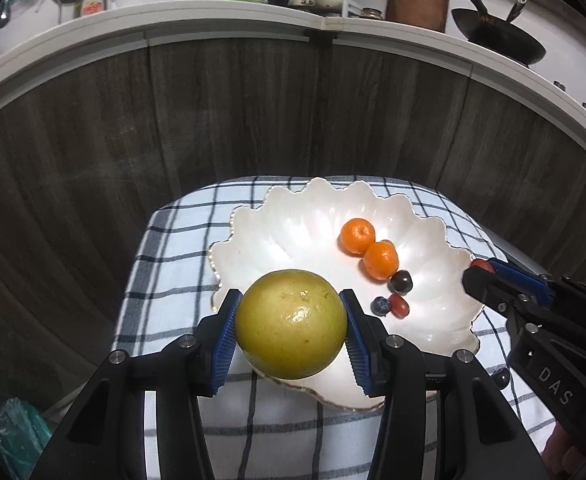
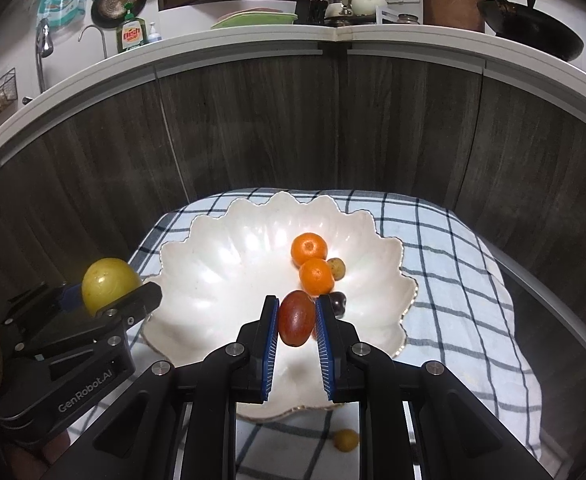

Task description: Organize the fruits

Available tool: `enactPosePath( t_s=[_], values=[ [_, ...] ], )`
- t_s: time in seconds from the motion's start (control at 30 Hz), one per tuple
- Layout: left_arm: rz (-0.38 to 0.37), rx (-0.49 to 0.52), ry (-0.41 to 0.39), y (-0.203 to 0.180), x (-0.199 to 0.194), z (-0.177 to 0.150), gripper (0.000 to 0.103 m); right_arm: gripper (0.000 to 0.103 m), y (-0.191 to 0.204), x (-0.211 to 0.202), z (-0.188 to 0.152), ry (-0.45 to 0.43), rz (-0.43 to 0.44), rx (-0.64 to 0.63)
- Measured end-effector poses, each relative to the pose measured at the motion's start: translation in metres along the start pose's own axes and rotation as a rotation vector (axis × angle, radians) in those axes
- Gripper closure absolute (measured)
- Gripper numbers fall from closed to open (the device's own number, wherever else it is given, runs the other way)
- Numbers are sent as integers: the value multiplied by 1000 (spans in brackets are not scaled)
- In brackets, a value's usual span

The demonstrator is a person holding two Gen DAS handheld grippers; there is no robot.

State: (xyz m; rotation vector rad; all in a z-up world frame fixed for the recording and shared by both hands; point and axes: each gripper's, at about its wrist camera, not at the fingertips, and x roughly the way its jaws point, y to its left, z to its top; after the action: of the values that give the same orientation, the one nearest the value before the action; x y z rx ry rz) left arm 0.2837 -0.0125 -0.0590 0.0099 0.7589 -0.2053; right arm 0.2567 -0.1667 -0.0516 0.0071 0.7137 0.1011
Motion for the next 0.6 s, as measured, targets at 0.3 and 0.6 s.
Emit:
enactPosePath(
  t_s=[0.3,0.6],
  values=[
    [-36,36,46,10,27,7,55,83,9,25,0,41,10,-1],
    [-69,65,89,16,46,7,55,83,14,47,-8,113,21,-10]
  ],
)
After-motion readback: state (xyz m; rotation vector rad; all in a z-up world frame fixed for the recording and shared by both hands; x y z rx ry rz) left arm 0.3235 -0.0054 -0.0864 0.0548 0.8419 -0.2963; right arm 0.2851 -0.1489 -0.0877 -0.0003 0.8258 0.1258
